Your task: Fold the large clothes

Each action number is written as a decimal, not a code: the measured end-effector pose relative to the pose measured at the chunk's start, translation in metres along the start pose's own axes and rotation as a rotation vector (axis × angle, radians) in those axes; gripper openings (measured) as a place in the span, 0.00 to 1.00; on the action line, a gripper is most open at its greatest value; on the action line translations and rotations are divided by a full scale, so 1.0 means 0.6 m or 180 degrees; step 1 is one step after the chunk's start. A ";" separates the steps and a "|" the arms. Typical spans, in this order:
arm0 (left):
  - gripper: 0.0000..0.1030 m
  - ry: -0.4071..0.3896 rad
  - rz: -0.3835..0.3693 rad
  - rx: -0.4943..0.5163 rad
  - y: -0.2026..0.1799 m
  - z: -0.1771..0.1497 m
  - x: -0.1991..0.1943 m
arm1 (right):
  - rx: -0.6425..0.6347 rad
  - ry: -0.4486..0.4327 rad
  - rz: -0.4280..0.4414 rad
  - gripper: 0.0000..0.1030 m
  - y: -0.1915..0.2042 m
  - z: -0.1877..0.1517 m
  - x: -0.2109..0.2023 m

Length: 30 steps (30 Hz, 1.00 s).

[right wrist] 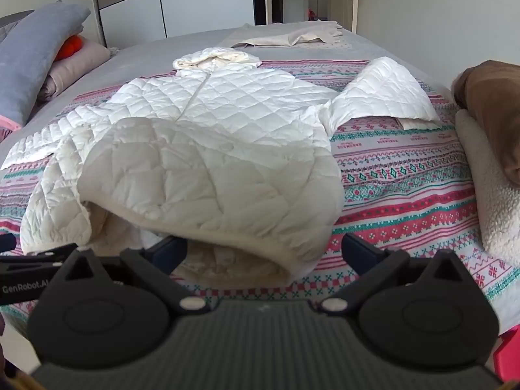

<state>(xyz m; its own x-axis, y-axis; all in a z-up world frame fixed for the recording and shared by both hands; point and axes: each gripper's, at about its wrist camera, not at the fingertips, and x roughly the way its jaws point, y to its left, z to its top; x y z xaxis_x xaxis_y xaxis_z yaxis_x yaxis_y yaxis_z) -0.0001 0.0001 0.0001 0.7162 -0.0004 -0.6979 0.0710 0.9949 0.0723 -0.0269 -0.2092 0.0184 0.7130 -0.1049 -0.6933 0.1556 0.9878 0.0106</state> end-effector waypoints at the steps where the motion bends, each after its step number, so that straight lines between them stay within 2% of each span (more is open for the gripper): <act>1: 1.00 0.0002 -0.0001 -0.0004 0.000 0.000 0.000 | -0.0001 -0.0001 0.0000 1.00 0.000 0.000 0.000; 30: 1.00 0.0000 -0.0005 -0.0009 -0.005 0.003 -0.003 | 0.0000 -0.0001 0.0002 1.00 0.001 0.000 -0.001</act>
<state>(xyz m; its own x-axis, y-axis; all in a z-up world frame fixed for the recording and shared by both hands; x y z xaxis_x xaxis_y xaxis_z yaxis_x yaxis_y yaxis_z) -0.0004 -0.0029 0.0026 0.7160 -0.0021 -0.6981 0.0702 0.9951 0.0690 -0.0275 -0.2083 0.0188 0.7134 -0.1043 -0.6930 0.1552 0.9878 0.0111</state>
